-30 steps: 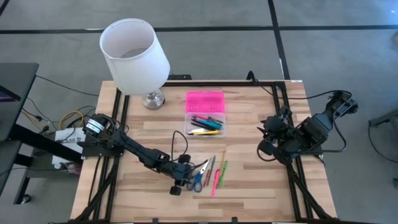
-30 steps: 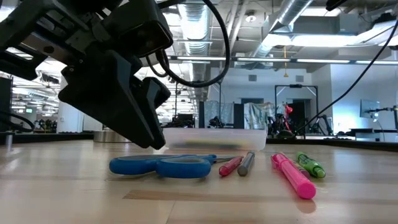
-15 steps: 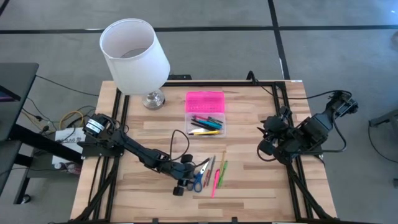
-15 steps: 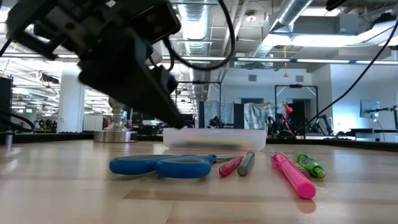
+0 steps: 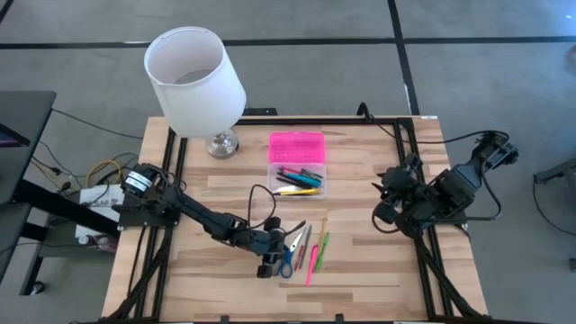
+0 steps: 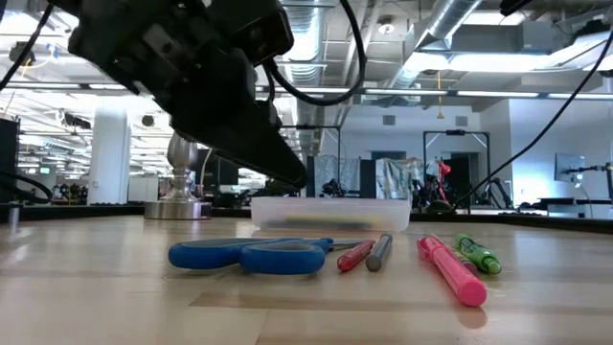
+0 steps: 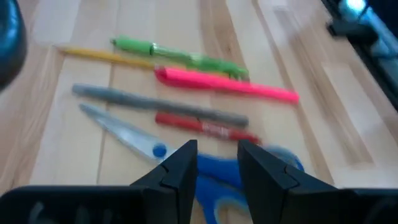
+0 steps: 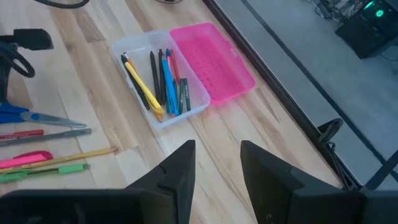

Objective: Pick & place school supplies into a supply box
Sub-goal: Put the blue scissors into the pink supply box

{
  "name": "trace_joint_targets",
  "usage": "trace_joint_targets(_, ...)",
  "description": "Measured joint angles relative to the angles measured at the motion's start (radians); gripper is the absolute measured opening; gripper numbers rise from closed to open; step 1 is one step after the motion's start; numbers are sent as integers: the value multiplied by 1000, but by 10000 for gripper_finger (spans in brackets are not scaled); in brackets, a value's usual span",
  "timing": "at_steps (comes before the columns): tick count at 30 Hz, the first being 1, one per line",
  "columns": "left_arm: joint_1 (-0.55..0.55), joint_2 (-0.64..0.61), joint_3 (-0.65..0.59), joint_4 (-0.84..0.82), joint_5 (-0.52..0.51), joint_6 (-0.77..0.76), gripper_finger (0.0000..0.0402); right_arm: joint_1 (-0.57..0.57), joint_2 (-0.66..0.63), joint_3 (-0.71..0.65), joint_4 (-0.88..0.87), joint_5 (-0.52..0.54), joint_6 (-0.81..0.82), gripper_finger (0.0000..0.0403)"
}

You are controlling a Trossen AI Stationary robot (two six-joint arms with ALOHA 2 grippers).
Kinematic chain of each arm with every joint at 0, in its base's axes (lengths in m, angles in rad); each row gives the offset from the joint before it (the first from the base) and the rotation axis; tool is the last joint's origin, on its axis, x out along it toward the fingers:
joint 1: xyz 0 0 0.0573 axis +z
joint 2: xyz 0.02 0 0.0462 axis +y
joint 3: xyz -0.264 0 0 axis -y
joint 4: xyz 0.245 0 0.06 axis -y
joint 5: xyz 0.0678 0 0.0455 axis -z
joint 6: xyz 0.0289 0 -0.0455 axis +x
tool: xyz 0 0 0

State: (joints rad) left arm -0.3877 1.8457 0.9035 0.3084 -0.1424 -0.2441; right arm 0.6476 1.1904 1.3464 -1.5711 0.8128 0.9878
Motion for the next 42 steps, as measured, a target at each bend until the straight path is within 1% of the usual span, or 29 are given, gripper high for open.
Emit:
trace_joint_targets(3,6,39,3,80,3,-25,107,0,0,0,0,1,0,121)
trace_joint_targets(4,6,57,21,91,3,-34,107,0,0,0,0,1,0,121)
trace_joint_targets(9,-6,72,55,52,-21,-51,107,0,1,0,0,-1,8,121)
trace_joint_targets(13,-13,72,55,-12,27,-50,107,1,1,0,0,0,7,121)
trace_joint_targets(16,-29,72,54,-72,39,-51,107,1,1,0,0,0,7,121)
trace_joint_targets(20,-54,74,54,-100,83,-46,107,1,1,0,0,1,-1,121)
trace_joint_targets(23,-73,84,57,-122,92,-52,107,1,0,0,0,4,-1,121)
trace_joint_targets(28,-89,77,59,-191,71,-59,107,1,0,-21,1,5,-1,121)
trace_joint_targets(35,-88,54,59,-314,71,-60,107,0,0,-66,0,-3,26,121)
trace_joint_targets(42,-52,14,58,-471,47,-58,107,0,0,-66,0,-2,33,121)
